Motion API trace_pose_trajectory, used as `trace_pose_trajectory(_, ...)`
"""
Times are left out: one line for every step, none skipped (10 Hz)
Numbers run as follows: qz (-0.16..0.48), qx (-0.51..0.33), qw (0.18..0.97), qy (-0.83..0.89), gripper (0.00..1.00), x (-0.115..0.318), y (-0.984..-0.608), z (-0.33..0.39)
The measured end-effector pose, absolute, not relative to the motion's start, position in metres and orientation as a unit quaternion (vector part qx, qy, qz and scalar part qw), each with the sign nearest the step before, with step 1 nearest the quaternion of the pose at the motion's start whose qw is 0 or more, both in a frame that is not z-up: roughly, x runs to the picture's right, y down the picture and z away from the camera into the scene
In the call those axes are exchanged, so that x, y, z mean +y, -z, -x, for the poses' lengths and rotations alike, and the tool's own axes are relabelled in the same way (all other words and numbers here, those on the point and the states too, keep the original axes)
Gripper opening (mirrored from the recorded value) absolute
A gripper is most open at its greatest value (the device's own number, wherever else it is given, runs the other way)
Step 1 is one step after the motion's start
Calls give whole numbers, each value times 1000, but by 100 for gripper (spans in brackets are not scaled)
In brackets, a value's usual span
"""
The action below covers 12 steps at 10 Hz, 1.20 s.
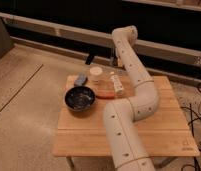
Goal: Place the eraser on the white sponge
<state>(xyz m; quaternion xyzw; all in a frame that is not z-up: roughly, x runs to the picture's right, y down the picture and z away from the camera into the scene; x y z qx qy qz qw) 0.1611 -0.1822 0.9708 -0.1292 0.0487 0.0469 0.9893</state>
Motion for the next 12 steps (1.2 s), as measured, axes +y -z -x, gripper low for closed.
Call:
trace_pose_trajectory(126, 57, 990, -38, 0, -179, -976, -164)
trace_pose_trajectory(122, 69, 990, -28, 0, -174, -980, -169)
trace_pose_trajectory(121, 77, 989, -22, 0, -170, -982, -170)
trace_pose_trajectory(121, 88, 989, -15, 0, -165, -982, -169)
trace_pose_trajectory(120, 100, 988, -9, 0, -161, -978, -166)
trace_pose_trajectory(122, 109, 987, -1, 0, -154, -970, -156)
trace_pose_trajectory(125, 111, 986, 5, 0, -145, -961, -144)
trace_pose_trajectory(119, 112, 987, 12, 0, -141, -943, -133)
trace_pose_trajectory(109, 108, 988, 9, 0, -146, -931, -132)
trace_pose_trajectory(93, 103, 990, 6, 0, -154, -918, -131)
trace_pose_trajectory(86, 99, 991, 7, 0, -159, -914, -127)
trace_pose_trajectory(85, 98, 992, 6, 0, -158, -913, -126)
